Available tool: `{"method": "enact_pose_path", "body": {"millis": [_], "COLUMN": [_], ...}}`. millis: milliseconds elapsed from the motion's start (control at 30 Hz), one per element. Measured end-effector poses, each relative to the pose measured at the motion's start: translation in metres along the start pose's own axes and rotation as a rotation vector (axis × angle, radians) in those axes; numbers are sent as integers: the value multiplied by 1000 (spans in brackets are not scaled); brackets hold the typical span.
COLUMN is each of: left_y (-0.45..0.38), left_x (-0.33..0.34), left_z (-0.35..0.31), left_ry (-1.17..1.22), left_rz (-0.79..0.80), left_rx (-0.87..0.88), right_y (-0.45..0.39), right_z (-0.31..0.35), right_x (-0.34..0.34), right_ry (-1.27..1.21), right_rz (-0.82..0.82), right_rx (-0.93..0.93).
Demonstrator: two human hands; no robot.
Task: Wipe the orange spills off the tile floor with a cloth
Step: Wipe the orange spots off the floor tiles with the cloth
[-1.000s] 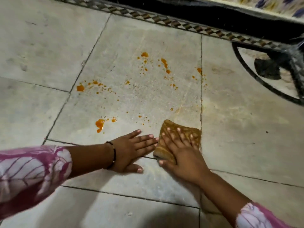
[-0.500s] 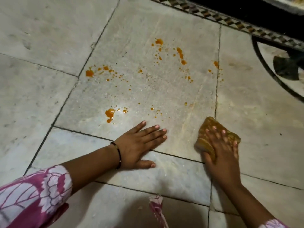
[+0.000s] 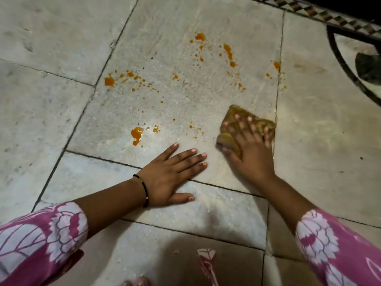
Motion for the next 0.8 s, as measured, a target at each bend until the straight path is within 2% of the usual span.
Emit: {"method": "enact_pose_path", "body": {"millis": [67, 133, 233, 300, 367, 433, 567, 667, 733, 800], "left_y": [1, 0, -2, -2, 0, 1, 0, 0, 0, 0], "left_x": [1, 1, 0, 0, 1, 1, 0, 1, 1, 2], "left_z": [0, 0, 0, 0, -2, -3, -3, -2, -2, -2], "left_ry": [1, -4, -11, -14, -6, -2, -15, -16, -14, -14], "left_rz": [-6, -17, -25, -35, -28, -17, -16, -25, -38, -45], "left_rx": [2, 2, 2, -3, -11, -8, -9, -8, -5, -6], "right_y": [33, 58, 51, 18, -20, -42, -19, 29, 57, 69], "right_z": [-4, -26, -68, -79, -67, -36, 22, 16, -10, -43], "right_x": [5, 1, -13, -17, -19, -13, 2, 4, 1, -6], "right_ry": [-1, -86, -155, -174, -210, -185, -71, -44, -86, -121], "right_rz": [30, 43, 22, -1, -9, 0, 40, 65, 88, 93], "right_rx": [-114, -115, 20, 188, 351, 393, 51, -168, -208, -139]}}
Point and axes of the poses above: each hand's wrist, its own y-axis away from the middle knuckle, its own x-axis out of the palm, z = x × y, the point moved 3 cm from there along -y, towards the middle knuckle, and after that the axes turned 9 degrees about x, right-handed, at the moved point
